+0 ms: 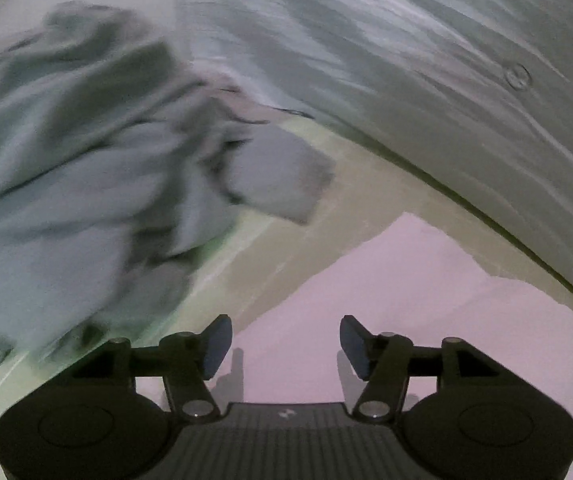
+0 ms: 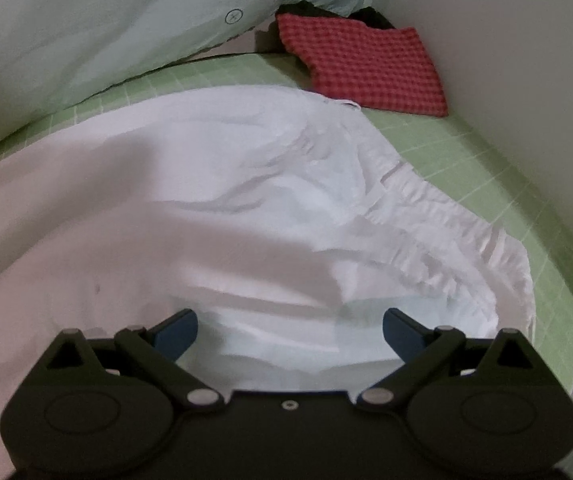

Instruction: Fold clothes

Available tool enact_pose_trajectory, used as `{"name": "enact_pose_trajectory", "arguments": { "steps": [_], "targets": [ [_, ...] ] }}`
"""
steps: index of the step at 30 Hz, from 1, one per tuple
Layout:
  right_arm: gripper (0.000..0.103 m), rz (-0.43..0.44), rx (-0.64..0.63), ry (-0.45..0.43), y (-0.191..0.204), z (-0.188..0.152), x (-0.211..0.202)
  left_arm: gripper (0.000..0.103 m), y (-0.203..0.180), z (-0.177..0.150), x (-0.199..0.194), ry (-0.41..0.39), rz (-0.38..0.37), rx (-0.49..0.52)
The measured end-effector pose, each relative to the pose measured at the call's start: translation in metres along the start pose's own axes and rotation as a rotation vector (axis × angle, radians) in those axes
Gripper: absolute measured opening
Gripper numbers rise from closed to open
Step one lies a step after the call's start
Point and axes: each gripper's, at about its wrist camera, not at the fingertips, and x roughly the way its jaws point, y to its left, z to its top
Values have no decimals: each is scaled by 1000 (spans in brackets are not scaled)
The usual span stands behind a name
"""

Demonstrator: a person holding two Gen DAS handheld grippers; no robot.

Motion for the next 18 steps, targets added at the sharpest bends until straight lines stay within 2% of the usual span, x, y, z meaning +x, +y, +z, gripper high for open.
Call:
{"name": "enact_pose_trajectory", "arguments": {
  "steps": [5, 8, 10, 12, 13, 14, 16, 17, 18],
  "targets": [
    [100, -21, -1, 1, 3, 3, -7, 62, -25, 29, 59, 72, -110, 64],
    [100, -36, -4, 2, 5, 4, -11, 73, -44, 41, 79, 59, -116, 150],
    [100, -35, 17, 13, 6, 5, -15, 73, -54, 46, 86, 55, -129, 195],
    [100, -36, 32, 22, 7, 4, -18, 69, -62, 47, 90, 42, -131, 243],
    [100, -38, 37, 26, 8, 3, -20, 45, -66, 46, 90, 20, -145, 275],
    [100, -40, 42, 30, 8, 3, -21, 31, -70, 45, 89, 1, -164, 305],
    [100, -44, 51, 38, 9, 1, -25, 27, -77, 46, 89, -10, -177, 353],
    [100, -49, 50, 41, 10, 0, -26, 12, -80, 49, 88, -20, -181, 375],
    [100, -55, 48, 44, 11, -1, -27, 12, -81, 54, 88, -41, -165, 380]
  ]
}}
